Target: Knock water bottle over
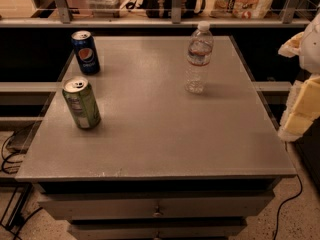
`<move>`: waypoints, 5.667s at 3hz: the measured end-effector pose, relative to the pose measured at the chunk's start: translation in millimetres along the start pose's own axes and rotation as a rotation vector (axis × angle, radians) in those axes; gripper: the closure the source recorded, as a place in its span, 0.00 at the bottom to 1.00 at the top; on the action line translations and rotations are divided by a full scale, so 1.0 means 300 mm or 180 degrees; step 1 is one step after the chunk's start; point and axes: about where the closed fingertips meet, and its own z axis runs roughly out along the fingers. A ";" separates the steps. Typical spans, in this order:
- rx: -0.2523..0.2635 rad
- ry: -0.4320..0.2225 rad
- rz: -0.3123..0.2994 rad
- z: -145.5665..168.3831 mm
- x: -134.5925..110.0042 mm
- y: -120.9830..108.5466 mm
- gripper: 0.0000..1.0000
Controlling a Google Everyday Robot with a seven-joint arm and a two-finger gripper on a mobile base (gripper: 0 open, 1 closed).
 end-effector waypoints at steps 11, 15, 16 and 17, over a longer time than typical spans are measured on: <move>0.0116 -0.2577 0.1028 0.355 -0.427 -0.385 0.00; 0.0197 -0.2564 0.0703 0.364 -0.609 -0.436 0.88; 0.0303 -0.2061 0.0403 0.354 -0.610 -0.415 1.00; 0.0338 -0.1408 0.0082 0.364 -0.585 -0.392 1.00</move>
Offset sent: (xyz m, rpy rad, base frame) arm 0.0069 0.0016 0.0061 0.0561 -0.0442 -0.0087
